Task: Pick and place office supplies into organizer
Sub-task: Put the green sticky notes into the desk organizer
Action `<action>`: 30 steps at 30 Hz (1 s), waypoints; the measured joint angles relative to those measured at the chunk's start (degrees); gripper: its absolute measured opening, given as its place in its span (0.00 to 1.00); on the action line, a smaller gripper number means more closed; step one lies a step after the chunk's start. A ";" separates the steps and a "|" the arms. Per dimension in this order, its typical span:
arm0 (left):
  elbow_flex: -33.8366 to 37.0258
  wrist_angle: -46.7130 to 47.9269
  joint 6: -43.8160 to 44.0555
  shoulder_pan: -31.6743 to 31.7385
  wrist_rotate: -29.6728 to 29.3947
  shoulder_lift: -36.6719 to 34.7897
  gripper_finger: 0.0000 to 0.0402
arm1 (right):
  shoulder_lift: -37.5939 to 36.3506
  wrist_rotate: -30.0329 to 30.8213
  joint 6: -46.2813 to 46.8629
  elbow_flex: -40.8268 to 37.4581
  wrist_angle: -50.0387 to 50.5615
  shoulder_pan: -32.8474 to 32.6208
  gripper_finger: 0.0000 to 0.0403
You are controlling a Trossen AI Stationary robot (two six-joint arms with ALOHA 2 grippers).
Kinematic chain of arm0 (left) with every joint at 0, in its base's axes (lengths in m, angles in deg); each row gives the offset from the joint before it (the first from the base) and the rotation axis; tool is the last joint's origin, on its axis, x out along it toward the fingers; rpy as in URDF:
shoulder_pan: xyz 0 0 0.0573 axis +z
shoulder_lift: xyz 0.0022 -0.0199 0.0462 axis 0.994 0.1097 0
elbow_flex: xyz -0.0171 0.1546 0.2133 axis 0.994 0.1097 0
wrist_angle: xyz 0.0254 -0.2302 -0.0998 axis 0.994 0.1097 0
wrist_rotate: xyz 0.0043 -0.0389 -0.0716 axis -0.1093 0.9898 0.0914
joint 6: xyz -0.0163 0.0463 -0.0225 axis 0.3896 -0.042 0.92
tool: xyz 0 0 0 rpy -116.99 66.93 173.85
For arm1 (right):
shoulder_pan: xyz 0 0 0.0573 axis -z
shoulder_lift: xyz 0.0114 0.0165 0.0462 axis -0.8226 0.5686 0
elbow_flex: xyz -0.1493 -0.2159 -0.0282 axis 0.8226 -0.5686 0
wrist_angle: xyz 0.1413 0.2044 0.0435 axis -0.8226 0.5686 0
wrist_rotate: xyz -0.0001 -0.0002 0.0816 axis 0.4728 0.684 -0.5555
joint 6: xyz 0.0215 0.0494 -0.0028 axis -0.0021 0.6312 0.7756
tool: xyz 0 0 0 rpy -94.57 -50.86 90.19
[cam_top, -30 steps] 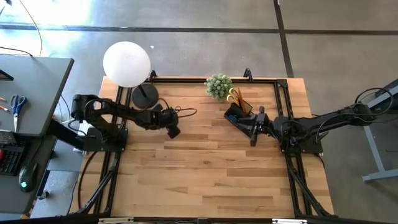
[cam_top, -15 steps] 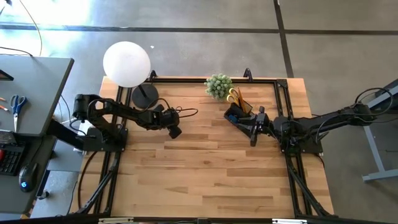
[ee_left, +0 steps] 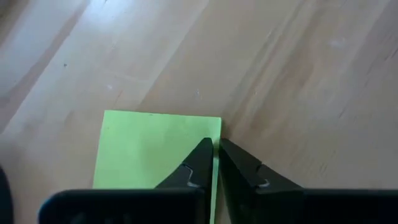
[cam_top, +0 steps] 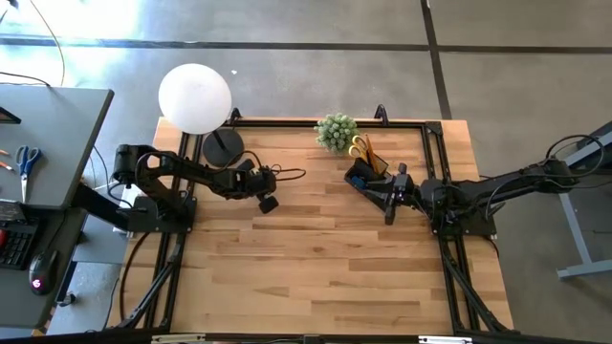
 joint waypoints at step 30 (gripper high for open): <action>-24.11 12.62 -7.67 -19.65 2.63 -0.59 0.00 | 3.40 -14.15 1.35 0.00 -2.29 -0.57 0.28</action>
